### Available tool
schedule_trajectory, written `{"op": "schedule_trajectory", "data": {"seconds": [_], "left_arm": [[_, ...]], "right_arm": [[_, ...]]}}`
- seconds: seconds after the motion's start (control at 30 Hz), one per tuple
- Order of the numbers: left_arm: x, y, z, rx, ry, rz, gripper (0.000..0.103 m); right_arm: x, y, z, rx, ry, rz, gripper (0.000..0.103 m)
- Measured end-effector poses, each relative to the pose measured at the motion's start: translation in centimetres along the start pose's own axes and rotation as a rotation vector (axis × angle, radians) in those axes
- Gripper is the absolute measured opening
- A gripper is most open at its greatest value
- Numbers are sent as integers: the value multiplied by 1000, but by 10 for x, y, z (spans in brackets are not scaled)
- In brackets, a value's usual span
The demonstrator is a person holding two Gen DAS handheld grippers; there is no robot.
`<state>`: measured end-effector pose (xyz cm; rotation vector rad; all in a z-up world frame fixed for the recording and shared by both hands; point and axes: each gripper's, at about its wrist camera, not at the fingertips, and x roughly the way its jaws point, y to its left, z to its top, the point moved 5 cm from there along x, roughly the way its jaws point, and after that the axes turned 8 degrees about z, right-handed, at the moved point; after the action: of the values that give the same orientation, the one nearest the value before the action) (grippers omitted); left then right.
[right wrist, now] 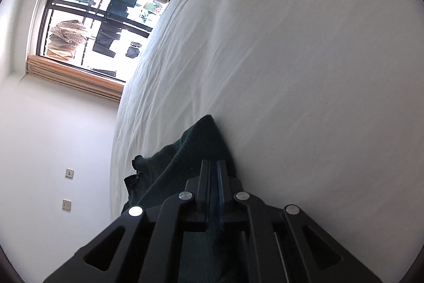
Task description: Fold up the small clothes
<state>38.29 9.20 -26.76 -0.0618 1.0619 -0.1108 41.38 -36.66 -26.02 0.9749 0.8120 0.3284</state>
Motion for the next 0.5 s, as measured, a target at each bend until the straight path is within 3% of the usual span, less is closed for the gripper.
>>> {"op": "schedule_trajectory", "data": {"seconds": [0.1,0.17,0.23,0.37,0.47,0.5], "left_arm": [[0,-1,0,-3,-1,13,8],[-1,-2,-1,-6,1,20,8],[0,-3,0,-6,1,26,8],[0,-1,0,-15,-3,22,8],[0,1,-1,-21,-12,15,8],[0,2,-1,-25,-15,10,8]], "right_arm": [[-2,31,-33,-69,51,83,42],[8,40,-62,-115,132,87,46],[17,33,-80,-139,180,38,47],[-4,6,-75,-17,124,86,30],[-34,2,-73,-36,66,42,31],[-45,1,-74,-50,46,4,40]]}}
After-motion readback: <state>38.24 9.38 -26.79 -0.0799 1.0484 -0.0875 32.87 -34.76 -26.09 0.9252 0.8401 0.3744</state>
